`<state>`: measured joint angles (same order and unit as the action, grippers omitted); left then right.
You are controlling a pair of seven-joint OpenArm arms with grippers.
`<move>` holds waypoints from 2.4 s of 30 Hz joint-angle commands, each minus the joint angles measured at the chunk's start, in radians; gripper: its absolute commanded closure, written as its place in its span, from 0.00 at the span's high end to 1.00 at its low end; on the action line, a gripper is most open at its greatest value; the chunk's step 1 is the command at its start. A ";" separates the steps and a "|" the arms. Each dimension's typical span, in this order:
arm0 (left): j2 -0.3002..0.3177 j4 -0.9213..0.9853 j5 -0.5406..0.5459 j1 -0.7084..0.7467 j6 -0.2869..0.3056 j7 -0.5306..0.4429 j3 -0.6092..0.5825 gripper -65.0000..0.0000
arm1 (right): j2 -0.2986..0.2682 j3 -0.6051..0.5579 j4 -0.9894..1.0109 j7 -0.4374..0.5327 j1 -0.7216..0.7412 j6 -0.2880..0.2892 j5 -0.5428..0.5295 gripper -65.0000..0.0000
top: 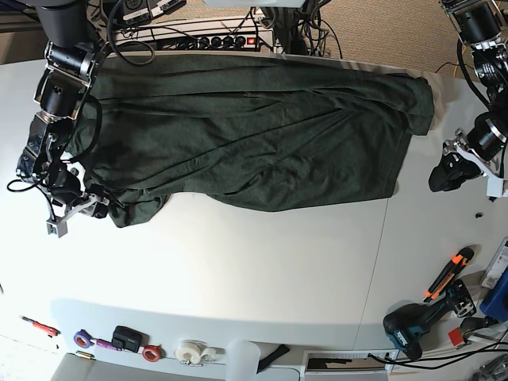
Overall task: Layout the t-shirt on the table in an organized manner, then fold the t-shirt properly
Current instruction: 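Lower the right gripper and pinch the shirt hem near its end, then drag the pinched hem outward with the right gripper to spread it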
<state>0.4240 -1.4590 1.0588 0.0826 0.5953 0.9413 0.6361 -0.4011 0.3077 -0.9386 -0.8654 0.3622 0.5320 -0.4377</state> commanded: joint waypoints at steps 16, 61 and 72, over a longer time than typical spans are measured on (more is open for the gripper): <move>0.019 -0.014 0.026 -0.011 0.004 -0.014 0.007 0.39 | 0.027 0.017 -0.129 -0.110 -0.028 0.044 -0.044 0.50; 0.019 -0.014 0.026 -0.011 0.004 -0.018 0.007 0.37 | 0.233 0.014 -0.129 0.087 0.268 0.166 -0.156 0.00; 0.019 -0.014 0.026 -0.011 0.004 -0.015 0.007 0.37 | 0.245 0.015 -0.129 0.013 0.282 0.166 -0.085 0.49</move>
<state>0.4240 -1.4590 1.0592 0.0834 0.5953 0.9417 0.6361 -0.1452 0.3206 -1.0492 -0.8795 0.6079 0.6891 -0.4988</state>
